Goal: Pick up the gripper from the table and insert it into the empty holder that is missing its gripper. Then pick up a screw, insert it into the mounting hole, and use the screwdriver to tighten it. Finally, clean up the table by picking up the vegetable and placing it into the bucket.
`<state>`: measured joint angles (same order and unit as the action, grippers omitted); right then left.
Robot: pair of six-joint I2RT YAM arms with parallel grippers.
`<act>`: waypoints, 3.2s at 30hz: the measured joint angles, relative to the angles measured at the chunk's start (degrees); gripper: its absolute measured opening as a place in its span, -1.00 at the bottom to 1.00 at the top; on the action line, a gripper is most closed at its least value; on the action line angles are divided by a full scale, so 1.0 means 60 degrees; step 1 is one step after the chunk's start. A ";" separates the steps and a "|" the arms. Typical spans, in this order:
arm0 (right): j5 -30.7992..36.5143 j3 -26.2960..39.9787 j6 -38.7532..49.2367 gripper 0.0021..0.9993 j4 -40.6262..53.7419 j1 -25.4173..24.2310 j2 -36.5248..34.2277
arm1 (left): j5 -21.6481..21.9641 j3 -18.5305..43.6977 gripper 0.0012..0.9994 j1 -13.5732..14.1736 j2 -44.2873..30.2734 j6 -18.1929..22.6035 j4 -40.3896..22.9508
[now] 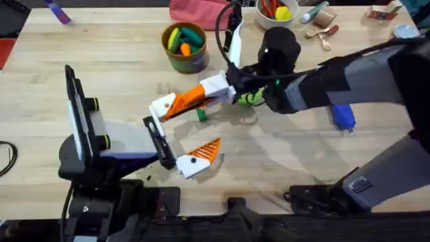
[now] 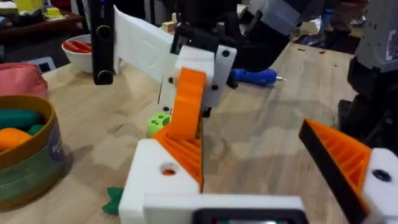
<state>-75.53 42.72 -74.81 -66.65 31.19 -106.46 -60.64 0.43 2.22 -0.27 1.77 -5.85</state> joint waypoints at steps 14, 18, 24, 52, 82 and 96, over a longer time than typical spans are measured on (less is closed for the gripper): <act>0.0313 0.0004 -0.0003 -0.99 0.0000 0.0211 -0.0002 | 0.0001 0.0000 0.97 0.0000 0.0000 -0.0002 0.0000; 0.0380 0.0007 0.0000 -0.99 0.0007 0.0231 0.0001 | 0.0011 0.0000 0.97 0.0000 0.0000 -0.0002 0.0000; 0.0409 0.0011 -0.0001 -0.99 0.0011 0.0245 -0.0002 | 0.0029 0.0000 0.97 0.0000 0.0000 -0.0002 0.0000; 0.0455 0.0248 0.0187 -0.99 0.0237 0.0318 -0.0119 | 0.0149 0.0000 0.97 -0.0040 0.0000 -0.0029 0.0007; 0.0551 0.0255 0.0324 0.92 0.0250 0.0664 -0.0119 | -0.0004 0.0011 0.97 0.0000 0.0000 -0.0010 -0.0025; 0.0684 0.0262 0.1173 0.93 0.2229 0.0308 0.0221 | -0.0007 0.0011 0.97 0.0000 0.0000 -0.0006 -0.0025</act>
<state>-71.43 44.29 -67.77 -53.28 33.04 -105.14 -60.69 0.49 2.22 -0.27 1.74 -6.00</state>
